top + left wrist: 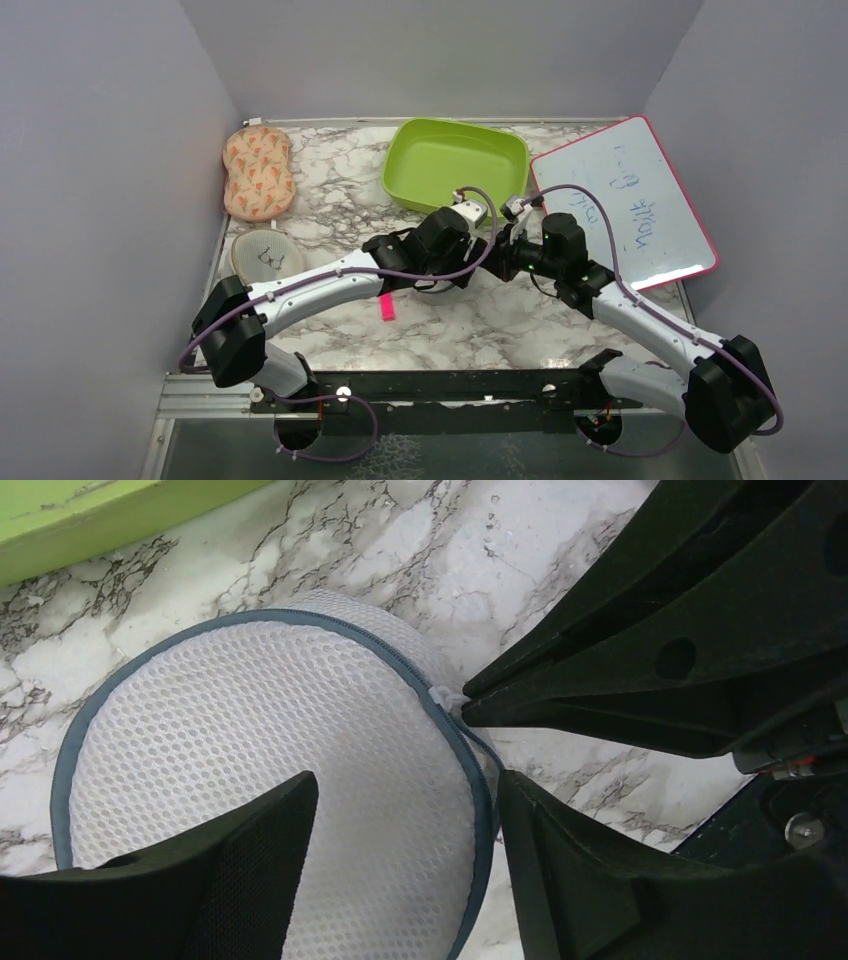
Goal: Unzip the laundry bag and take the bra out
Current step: Unzip the laundry bag at the center of the board.
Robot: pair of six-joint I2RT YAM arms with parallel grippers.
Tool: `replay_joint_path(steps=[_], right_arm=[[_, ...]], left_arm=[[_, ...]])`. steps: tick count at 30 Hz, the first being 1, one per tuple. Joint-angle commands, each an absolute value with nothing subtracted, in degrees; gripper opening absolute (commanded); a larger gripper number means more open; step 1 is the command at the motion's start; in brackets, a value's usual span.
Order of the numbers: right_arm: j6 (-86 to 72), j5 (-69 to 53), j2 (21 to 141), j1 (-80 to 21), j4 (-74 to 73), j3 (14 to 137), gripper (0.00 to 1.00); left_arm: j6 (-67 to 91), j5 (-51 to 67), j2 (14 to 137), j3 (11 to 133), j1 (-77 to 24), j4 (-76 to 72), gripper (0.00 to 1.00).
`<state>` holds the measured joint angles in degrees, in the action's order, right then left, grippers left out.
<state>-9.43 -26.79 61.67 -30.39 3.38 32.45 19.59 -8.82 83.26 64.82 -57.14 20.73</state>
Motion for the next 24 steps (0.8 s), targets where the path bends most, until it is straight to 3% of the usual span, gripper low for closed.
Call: replay_joint_path(steps=[1, 4, 12, 24], right_arm=[[-9.7, -29.2, 60.4, -30.8, 1.7, 32.8, 0.01], [-9.5, -28.6, 60.3, -30.8, 1.6, 32.7, 0.01], [-9.3, -23.0, 62.3, -30.8, 4.6, 33.6, 0.01], [-7.6, -17.5, 74.3, -29.2, 14.7, 39.0, 0.01]], left_arm=[[18.2, -12.4, 84.5, 65.6, -58.1, 19.4, 0.52], [17.0, -14.1, 84.3, 65.5, -58.2, 20.2, 0.31], [8.4, -10.3, 82.7, 65.4, -58.2, 21.4, 0.00], [-2.8, -7.0, 76.7, 63.3, -58.3, 21.1, 0.00]])
